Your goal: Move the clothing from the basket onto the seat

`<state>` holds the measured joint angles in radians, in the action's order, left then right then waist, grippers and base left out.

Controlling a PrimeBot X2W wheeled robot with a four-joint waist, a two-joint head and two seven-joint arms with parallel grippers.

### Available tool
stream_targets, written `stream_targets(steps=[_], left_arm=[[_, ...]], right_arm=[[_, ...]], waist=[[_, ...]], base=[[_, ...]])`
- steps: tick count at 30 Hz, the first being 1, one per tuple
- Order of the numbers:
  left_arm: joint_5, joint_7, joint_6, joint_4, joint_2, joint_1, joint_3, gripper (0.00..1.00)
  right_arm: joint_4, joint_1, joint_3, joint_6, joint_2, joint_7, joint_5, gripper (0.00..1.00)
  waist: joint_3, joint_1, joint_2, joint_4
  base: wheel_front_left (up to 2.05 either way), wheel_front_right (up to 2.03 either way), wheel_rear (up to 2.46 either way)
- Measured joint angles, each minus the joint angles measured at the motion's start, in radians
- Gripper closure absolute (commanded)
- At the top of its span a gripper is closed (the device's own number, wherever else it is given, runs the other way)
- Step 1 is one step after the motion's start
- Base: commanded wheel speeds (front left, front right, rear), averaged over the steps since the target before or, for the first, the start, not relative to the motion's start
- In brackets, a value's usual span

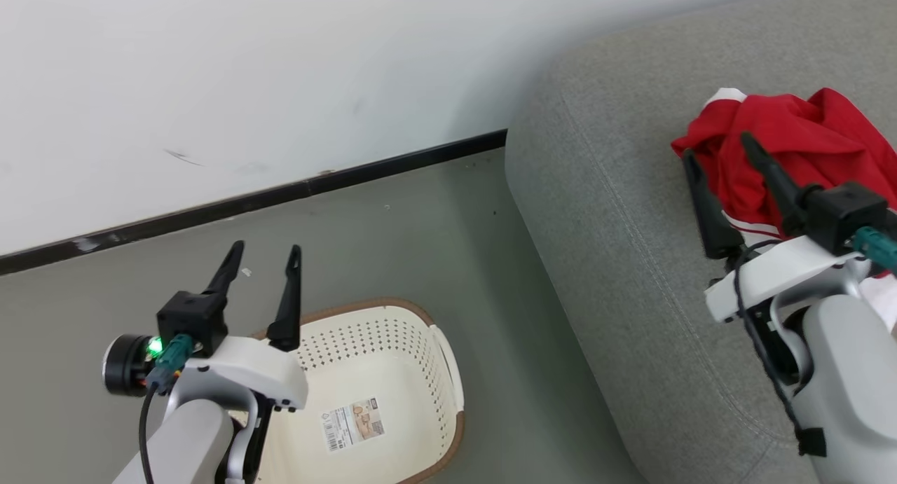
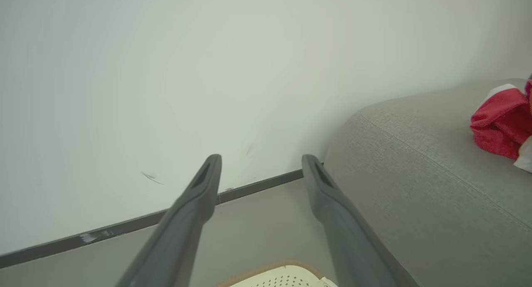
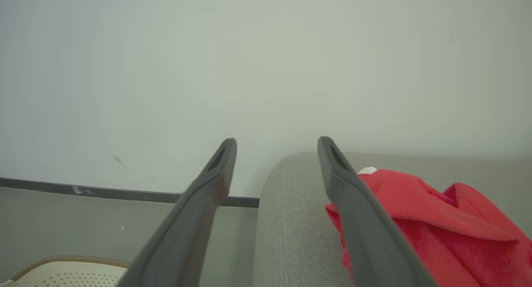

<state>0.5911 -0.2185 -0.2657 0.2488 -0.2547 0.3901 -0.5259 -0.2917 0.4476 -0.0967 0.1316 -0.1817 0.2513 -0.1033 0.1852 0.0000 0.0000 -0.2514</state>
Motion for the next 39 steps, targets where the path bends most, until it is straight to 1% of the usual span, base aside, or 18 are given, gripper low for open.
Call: stream_targets(steps=[7,11,18,24,34,39], left_arm=[[0.000,-0.018,-0.049,-0.003,-0.026,-0.063,0.059,0.00],[0.000,-0.022,-0.067,-0.006,-0.039,-0.095,0.087,0.00],[0.016,-0.025,-0.068,-0.009,-0.063,-0.145,0.109,0.00],[0.044,-0.025,-0.062,-0.009,-0.062,-0.195,0.108,0.00],[0.060,-0.026,-0.061,-0.009,-0.052,-0.228,0.121,0.00],[0.066,-0.026,-0.048,-0.012,-0.033,-0.246,0.119,0.00]], right_arm=[[0.028,-0.037,-0.043,0.000,0.049,0.000,0.004,0.00],[0.029,-0.068,-0.046,0.000,0.066,0.000,0.023,0.00],[0.036,-0.130,-0.057,0.000,0.097,0.000,0.038,0.00],[0.042,-0.187,-0.041,0.000,0.111,0.000,0.043,0.00],[0.062,-0.286,0.012,0.000,0.124,0.000,0.046,0.00],[0.067,-0.334,0.017,0.000,0.129,0.000,0.053,0.00]], waist=[[-0.030,0.0000,0.0000,0.047],[-0.048,0.0001,0.0000,0.075],[-0.083,0.0000,0.0000,0.121],[-0.115,0.0000,0.0000,0.154],[-0.167,0.0000,0.0000,0.195],[-0.190,0.0000,0.0000,0.207]], base=[[0.00,0.00,0.00],[0.00,0.00,0.00],[0.00,0.00,0.00],[0.00,0.00,0.00],[0.00,0.00,0.00],[0.00,0.00,0.00]])
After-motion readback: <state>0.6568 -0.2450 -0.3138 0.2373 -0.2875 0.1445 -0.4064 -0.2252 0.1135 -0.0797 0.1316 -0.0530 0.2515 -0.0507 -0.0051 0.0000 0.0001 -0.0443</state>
